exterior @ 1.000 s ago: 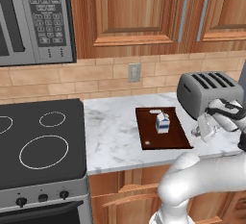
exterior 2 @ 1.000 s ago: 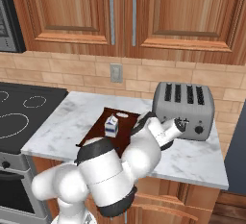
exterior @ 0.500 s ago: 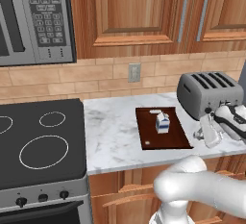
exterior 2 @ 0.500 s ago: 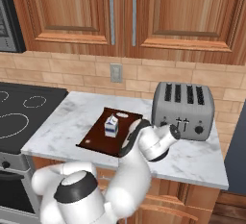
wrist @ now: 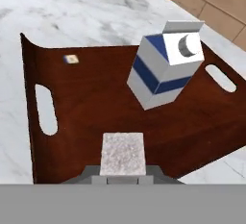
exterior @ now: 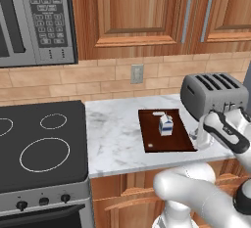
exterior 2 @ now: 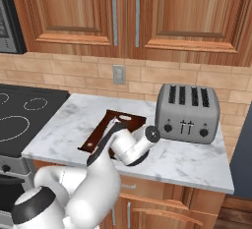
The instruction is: Take out the milk from the fridge and place it on the tray on the counter. Then take the sugar cube near the tray and place it in the tray.
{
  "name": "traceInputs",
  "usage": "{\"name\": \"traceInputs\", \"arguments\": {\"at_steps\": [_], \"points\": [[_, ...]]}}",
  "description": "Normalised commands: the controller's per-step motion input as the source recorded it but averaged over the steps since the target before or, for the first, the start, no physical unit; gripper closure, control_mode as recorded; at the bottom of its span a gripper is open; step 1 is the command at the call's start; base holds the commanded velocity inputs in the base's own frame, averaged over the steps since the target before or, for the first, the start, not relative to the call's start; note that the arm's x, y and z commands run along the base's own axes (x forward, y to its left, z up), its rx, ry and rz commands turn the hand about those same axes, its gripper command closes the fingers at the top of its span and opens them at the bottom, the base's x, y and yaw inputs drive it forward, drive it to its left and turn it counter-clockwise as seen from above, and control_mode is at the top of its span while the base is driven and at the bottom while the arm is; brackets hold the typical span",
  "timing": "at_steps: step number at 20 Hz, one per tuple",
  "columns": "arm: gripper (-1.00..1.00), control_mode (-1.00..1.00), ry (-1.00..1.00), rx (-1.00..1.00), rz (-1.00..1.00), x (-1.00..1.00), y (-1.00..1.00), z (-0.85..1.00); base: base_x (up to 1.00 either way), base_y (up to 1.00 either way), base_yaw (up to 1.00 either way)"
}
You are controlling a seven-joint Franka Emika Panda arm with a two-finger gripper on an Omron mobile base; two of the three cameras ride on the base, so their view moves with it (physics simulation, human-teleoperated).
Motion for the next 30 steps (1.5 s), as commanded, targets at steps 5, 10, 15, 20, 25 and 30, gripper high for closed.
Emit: {"name": "traceInputs", "arguments": {"at_steps": [5, 10, 15, 20, 25, 30], "points": [[1.0, -1.0, 0.14, 0.12, -0.01, 0.21, 0.04, 0.0, 0.0, 0.0, 0.0], [1.0, -1.0, 0.2, 0.11, 0.0, 0.42, 0.0, -0.11, 0.0, 0.0, 0.0], [1.0, -1.0, 0.17, 0.07, 0.0, 0.49, 0.0, -0.19, 0.0, 0.0, 0.0], [1.0, -1.0, 0.07, 0.0, 0.0, 0.09, 0.0, -0.1, 0.0, 0.0, 0.0], [1.0, -1.0, 0.0, -0.07, -0.01, 0.0, 0.2, -0.11, 0.0, 0.0, 0.0], [1.0, -1.0, -0.07, -0.21, -0.03, -0.2, 0.34, -0.03, 0.0, 0.0, 0.0]]}}
